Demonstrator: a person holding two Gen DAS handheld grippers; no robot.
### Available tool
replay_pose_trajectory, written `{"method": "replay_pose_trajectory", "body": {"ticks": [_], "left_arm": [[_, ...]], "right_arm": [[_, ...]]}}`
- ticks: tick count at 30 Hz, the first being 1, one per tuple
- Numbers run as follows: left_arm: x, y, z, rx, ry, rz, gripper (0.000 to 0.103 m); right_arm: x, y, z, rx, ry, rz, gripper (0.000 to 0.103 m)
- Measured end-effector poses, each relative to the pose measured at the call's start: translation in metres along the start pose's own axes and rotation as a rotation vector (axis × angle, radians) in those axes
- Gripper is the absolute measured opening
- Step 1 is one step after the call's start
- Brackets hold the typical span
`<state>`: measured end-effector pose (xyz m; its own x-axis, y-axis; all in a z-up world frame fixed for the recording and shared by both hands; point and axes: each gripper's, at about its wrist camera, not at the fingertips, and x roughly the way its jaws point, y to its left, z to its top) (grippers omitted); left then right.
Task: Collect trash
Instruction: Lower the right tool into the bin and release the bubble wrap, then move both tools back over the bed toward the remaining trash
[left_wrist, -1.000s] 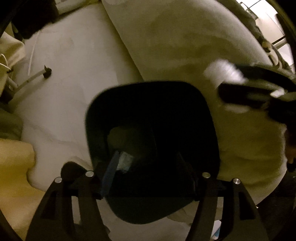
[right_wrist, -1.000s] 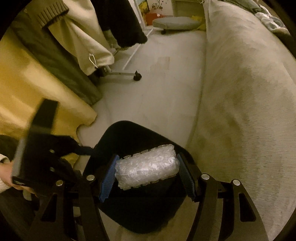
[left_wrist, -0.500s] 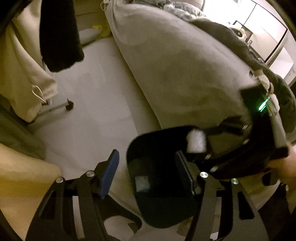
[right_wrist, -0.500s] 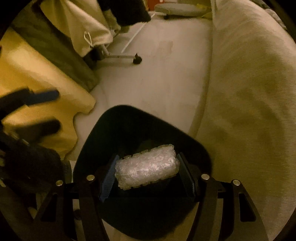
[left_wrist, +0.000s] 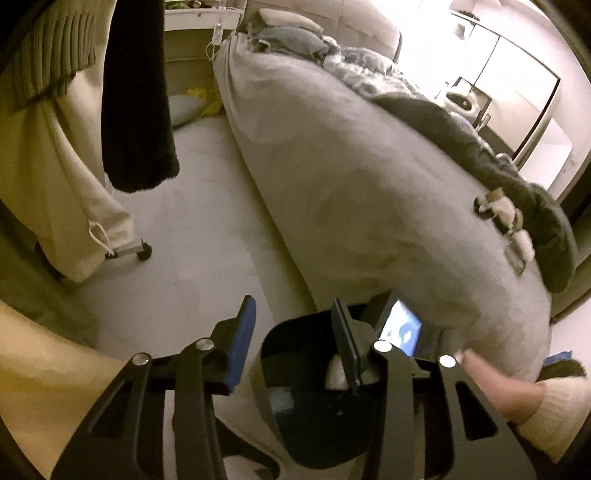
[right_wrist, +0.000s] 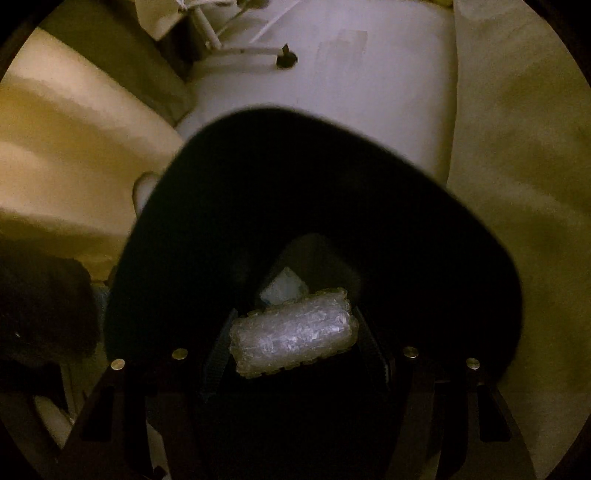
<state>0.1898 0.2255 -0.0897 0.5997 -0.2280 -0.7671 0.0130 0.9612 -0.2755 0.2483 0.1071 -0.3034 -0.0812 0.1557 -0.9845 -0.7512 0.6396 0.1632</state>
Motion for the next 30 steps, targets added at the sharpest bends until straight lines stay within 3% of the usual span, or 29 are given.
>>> {"method": "replay_pose_trajectory", "body": {"ticks": [5, 15, 19, 25, 30], "left_arm": [[-0.018, -0.01, 0.016, -0.004, -0.053, -0.027, 0.045], [-0.034, -0.037, 0.041, 0.034, -0.123, -0.03, 0.045], [-0.038, -0.047, 0.048, 0.066, -0.149, -0.011, 0.048], [-0.046, -0.068, 0.06, 0.113, -0.204, 0.006, 0.059], [-0.046, -0.09, 0.067, 0.139, -0.241, 0.0, 0.072]], "right_arm": [[0.007, 0.001, -0.011, -0.002, 0.024, -0.027, 0.078], [-0.033, 0.003, -0.017, 0.017, -0.073, 0.0, 0.08], [-0.066, 0.002, -0.017, 0.029, -0.155, 0.023, 0.08], [-0.126, -0.004, -0.023, 0.017, -0.349, 0.048, 0.082], [-0.167, -0.016, -0.036, 0.014, -0.491, -0.004, 0.083]]}}
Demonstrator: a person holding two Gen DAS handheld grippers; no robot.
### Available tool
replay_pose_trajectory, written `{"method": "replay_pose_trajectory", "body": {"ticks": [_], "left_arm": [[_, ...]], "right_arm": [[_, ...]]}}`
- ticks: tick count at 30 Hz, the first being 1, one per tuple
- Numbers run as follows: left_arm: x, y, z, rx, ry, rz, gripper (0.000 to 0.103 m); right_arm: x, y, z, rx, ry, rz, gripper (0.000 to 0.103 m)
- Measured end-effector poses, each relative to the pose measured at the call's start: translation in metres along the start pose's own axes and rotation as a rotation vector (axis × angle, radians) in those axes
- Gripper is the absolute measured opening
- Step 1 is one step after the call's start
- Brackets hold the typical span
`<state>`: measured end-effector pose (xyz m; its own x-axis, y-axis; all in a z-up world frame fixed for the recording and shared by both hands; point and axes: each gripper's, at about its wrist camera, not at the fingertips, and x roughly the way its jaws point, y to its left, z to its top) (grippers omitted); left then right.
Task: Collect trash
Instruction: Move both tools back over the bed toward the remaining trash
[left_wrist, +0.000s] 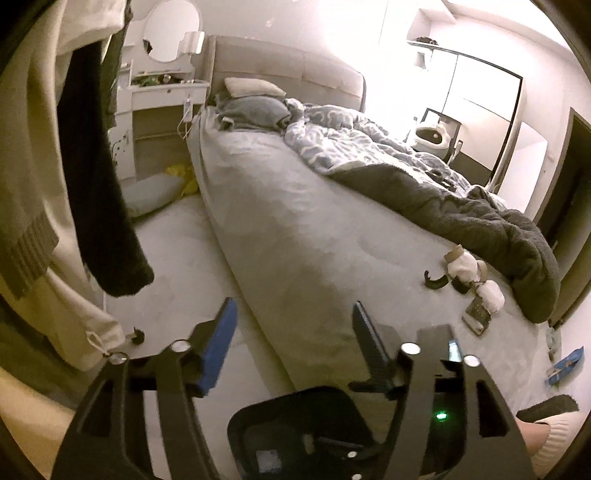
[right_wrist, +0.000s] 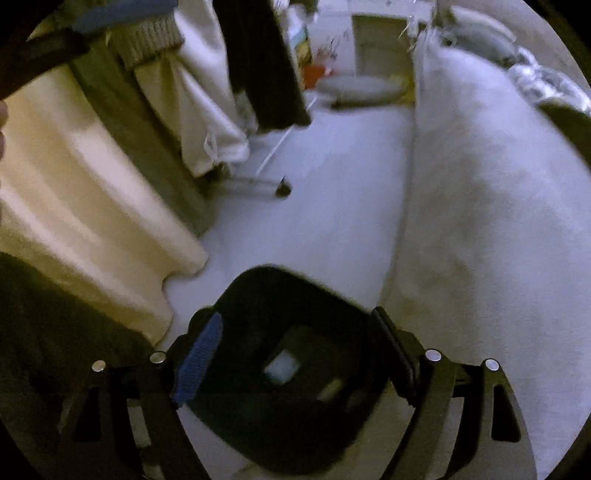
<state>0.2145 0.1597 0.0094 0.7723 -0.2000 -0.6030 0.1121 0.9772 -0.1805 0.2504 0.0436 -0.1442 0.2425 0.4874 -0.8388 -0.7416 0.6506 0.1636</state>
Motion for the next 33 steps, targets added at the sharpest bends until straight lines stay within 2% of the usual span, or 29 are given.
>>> {"method": "replay_pose_trajectory", "body": {"ticks": [8, 11, 19, 24, 33], "left_arm": [[0.012, -0.038, 0.008, 0.08, -0.029, -0.009, 0.093], [0.021, -0.05, 0.01, 0.091, -0.014, -0.031, 0.095], [0.04, -0.092, 0.012, 0.15, -0.016, -0.091, 0.098], [0.053, -0.123, 0.012, 0.188, -0.013, -0.161, 0.098], [0.075, -0.172, 0.01, 0.259, -0.016, -0.233, 0.098]], "right_arm": [[-0.061, -0.05, 0.002, 0.074, -0.158, -0.078, 0.086], [-0.083, -0.072, -0.004, 0.098, -0.202, -0.145, 0.088], [-0.126, -0.127, -0.028, 0.204, -0.287, -0.227, 0.094], [-0.141, -0.147, -0.04, 0.247, -0.311, -0.265, 0.095], [-0.172, -0.19, -0.07, 0.329, -0.341, -0.323, 0.095]]}}
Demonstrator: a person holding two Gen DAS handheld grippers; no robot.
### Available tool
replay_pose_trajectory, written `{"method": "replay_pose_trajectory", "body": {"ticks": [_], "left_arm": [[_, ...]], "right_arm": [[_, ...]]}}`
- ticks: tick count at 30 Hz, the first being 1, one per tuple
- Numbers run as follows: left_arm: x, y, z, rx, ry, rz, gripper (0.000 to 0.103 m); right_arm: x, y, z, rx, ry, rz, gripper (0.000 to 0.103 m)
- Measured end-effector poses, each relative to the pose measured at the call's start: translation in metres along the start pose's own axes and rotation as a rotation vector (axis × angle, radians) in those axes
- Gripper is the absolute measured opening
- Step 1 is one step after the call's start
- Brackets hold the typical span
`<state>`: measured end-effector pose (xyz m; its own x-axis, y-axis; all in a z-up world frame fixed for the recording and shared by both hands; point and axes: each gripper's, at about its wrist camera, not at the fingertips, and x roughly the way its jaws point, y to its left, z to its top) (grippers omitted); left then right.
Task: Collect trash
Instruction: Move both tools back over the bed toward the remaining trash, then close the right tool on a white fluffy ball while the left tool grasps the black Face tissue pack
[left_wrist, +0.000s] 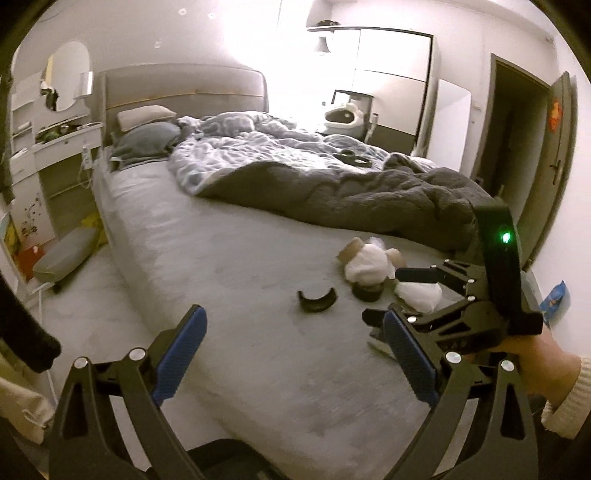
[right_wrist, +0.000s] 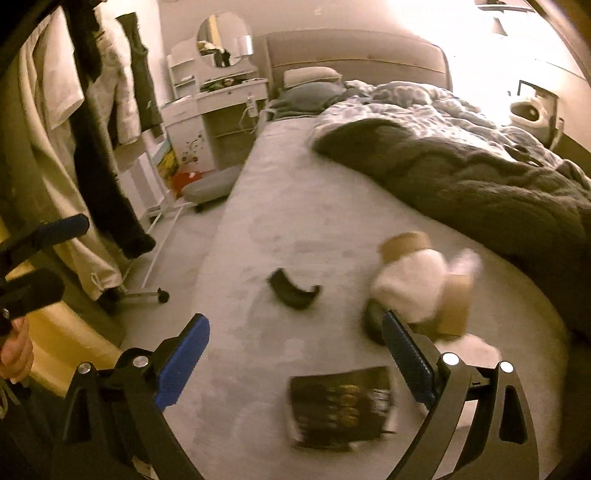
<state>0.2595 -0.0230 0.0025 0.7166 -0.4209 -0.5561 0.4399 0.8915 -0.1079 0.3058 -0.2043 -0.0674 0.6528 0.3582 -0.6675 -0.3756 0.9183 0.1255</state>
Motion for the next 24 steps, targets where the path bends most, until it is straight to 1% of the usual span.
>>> {"method": "replay_pose_trajectory", "body": {"ticks": [4, 8, 11, 16, 22, 24], "left_arm": [[0.019, -0.015, 0.002, 0.013, 0.024, -0.034, 0.098], [0.036, -0.032, 0.001, 0.056, 0.045, -0.064, 0.098], [0.046, -0.039, -0.004, 0.079, 0.064, -0.081, 0.098], [0.065, -0.051, -0.01, 0.094, 0.101, -0.134, 0.098], [0.084, -0.069, -0.012, 0.133, 0.136, -0.221, 0.098], [0.089, -0.077, -0.013, 0.15, 0.148, -0.239, 0.098]], "right_arm": [[-0.006, -0.019, -0.006, 0.005, -0.001, -0.037, 0.096], [-0.01, -0.044, -0.016, 0.015, 0.009, -0.094, 0.096], [-0.011, -0.059, -0.022, 0.029, 0.015, -0.121, 0.096], [-0.01, -0.079, -0.031, 0.046, 0.035, -0.15, 0.096], [-0.008, -0.091, -0.04, 0.034, 0.059, -0.177, 0.096], [-0.006, -0.095, -0.043, 0.028, 0.07, -0.185, 0.096]]}}
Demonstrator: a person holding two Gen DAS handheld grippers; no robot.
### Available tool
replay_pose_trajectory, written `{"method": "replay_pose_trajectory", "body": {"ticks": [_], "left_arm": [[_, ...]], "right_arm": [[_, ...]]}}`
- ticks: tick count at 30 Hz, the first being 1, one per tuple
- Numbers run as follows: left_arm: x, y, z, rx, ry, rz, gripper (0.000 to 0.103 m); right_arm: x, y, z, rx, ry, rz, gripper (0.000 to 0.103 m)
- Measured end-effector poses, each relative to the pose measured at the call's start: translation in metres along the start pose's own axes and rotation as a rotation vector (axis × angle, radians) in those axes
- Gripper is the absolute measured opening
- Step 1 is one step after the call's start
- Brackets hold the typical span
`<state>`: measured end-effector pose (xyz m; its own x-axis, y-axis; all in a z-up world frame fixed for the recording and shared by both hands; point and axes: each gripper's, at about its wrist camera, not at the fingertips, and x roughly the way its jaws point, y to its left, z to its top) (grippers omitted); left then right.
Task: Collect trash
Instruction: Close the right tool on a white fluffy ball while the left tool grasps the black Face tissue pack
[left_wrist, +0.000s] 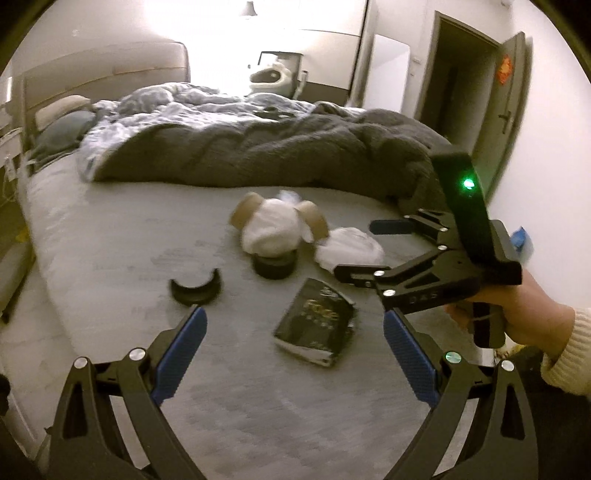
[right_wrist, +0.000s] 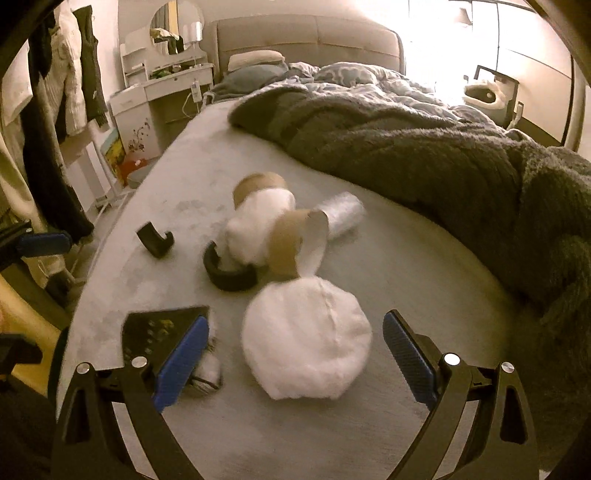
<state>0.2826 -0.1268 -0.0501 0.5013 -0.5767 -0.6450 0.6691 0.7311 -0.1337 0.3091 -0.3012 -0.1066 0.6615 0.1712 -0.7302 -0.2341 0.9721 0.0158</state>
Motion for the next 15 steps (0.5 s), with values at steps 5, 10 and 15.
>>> {"method": "replay_pose_trajectory", "body": {"ticks": [5, 10, 15], "left_arm": [[0.021, -0.017, -0.002, 0.058, 0.048, -0.013, 0.098], [0.042, -0.025, -0.005, 0.08, 0.086, -0.008, 0.098], [0.059, -0.022, -0.005, 0.059, 0.105, 0.003, 0.098]], "right_arm": [[0.007, -0.009, -0.01, -0.014, 0.035, -0.015, 0.096], [0.014, -0.018, -0.016, 0.013, 0.079, 0.068, 0.072], [0.002, -0.017, -0.017, -0.016, 0.06, 0.11, 0.056]]}}
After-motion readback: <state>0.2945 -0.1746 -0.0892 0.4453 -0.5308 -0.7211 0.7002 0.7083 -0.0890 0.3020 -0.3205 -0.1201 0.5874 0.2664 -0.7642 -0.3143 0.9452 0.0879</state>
